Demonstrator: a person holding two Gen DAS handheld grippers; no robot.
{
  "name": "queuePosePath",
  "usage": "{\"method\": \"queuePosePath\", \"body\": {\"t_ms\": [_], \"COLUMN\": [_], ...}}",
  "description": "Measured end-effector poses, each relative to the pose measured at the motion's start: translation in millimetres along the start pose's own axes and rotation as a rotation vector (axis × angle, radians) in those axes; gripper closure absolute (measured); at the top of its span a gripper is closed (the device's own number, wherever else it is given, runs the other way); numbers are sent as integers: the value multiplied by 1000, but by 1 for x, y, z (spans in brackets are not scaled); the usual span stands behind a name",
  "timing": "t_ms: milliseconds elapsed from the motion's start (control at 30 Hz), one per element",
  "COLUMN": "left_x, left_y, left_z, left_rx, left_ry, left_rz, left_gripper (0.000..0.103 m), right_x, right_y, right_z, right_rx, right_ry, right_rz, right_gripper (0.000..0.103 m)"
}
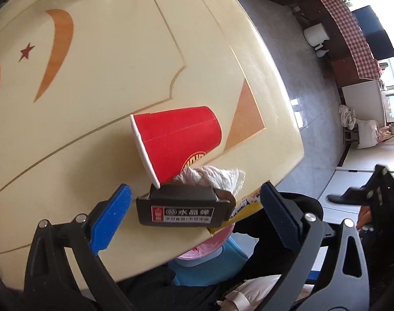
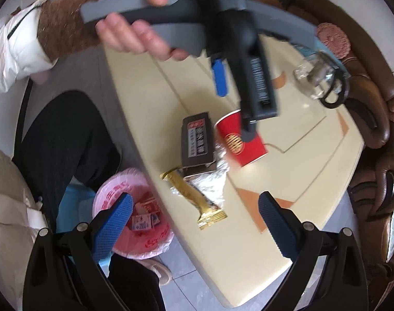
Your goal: Collect trash
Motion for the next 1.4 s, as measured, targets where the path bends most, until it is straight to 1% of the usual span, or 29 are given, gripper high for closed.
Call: {"method": "queuePosePath", "body": {"t_ms": [100, 233, 433, 533, 600, 767, 833, 867, 933, 967, 1000, 1033, 1100, 1133, 1267, 1333, 1367, 1400], "left_x": [4, 10, 18, 19, 21, 26, 26, 27, 26, 27, 26, 26, 24, 24, 24, 24, 24, 24], "left_y": [10, 22, 37, 42, 44, 52, 53, 54, 55, 55, 56, 55, 55, 54, 54, 54, 54, 54], "left_z": [1, 2, 8, 9, 11, 13, 12, 12, 11, 11, 11, 11, 11, 11, 11, 11, 10, 10], "left_rx": [-27, -46, -76, -90, -105, -134, -151, -157, -163, -164, -165, -167, -168, -169, -173, -170, -171, -171], "left_ry": [-6, -9, -19, -25, -36, -31, -26, -24, -18, -20, -20, -20, -18, -17, -23, -30, -31, -33], "left_rz": [8, 17, 26, 34, 36, 40, 35, 31, 29, 26, 25, 25, 30, 31, 31, 33, 38, 41], "left_gripper": [6, 6, 6, 6, 6, 6, 6, 6, 6, 6, 8, 11, 17, 22, 30, 39, 43, 49], "right_x": [-2, -5, -7, -7, -8, -12, -14, -14, -14, -15, -16, -18, -20, -22, -25, -26, -26, -26], "right_y": [17, 35, 57, 65, 71, 83, 87, 89, 94, 96, 98, 100, 104, 105, 105, 104, 104, 103], "right_z": [-1, -4, -8, -10, -12, -16, -18, -19, -21, -22, -23, -23, -24, -24, -26, -26, -27, -29], "right_rx": [28, 41, 51, 57, 74, 86, 84, 97, 107, 113, 119, 120, 112, 115, 131, 139, 133, 123], "right_ry": [-14, -30, -59, -68, -63, -70, -70, -66, -64, -62, -58, -54, -55, -51, -29, -17, -13, -4], "right_rz": [41, 84, 130, 149, 163, 210, 218, 224, 229, 233, 239, 243, 251, 258, 241, 235, 230, 223], "right_gripper": [8, 9, 13, 20, 28, 30, 35, 42, 45, 50, 56, 58, 69, 71, 76, 79, 79, 80]}}
Point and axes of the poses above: each gripper's, at about its wrist camera, not at the fingertips, and y roughly the way its jaws point, z to its left, x to its top, the point moved 4 cm from there along y, roughly the way its jaws point, and after that the axes turned 12 degrees about x, right-handed, at the moved point
